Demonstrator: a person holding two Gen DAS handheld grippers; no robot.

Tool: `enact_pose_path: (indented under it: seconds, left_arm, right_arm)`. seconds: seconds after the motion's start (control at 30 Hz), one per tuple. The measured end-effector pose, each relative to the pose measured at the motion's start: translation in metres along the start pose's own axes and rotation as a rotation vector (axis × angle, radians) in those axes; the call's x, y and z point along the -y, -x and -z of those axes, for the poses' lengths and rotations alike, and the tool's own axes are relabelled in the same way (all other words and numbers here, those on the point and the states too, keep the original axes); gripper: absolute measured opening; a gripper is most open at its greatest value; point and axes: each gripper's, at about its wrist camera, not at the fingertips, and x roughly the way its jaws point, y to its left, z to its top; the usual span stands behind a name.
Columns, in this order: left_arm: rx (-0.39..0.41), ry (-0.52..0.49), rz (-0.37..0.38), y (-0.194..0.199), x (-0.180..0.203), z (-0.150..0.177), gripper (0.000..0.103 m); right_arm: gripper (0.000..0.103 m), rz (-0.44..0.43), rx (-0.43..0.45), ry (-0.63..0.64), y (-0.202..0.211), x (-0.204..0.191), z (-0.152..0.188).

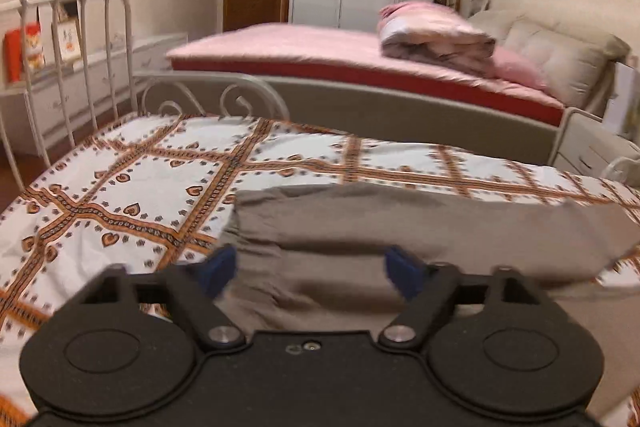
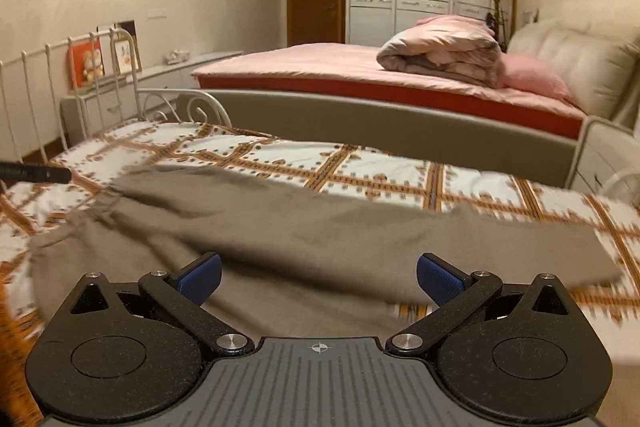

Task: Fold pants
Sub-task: 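Grasp the waistband corners of the grey sweatpants with both grippers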

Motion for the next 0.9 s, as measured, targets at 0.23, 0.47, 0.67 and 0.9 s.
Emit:
enact_pose_path:
  seconds: [0.23, 0.47, 0.67, 0.9]
  left_arm:
    - [-0.073, -0.027, 0.002, -0.103, -0.044, -0.022, 0.044]
    - [-0.163, -0.167, 0.046, -0.171, -0.052, -0.037, 0.042]
    - [-0.243, -0.257, 0.068, -0.213, -0.058, -0.045, 0.045]
    - [-0.277, -0.327, 0.135, -0.232, -0.055, -0.054, 0.047]
  right_arm:
    - [0.078, -0.069, -0.023, 0.077, -0.113, 0.018, -0.047]
    - [0.067, -0.136, -0.072, 0.146, -0.212, 0.029, -0.07]
    - [0.065, -0.206, -0.178, 0.231, -0.28, 0.028, -0.069]
    - [0.054, -0.249, -0.23, 0.28, -0.31, 0.033, -0.061]
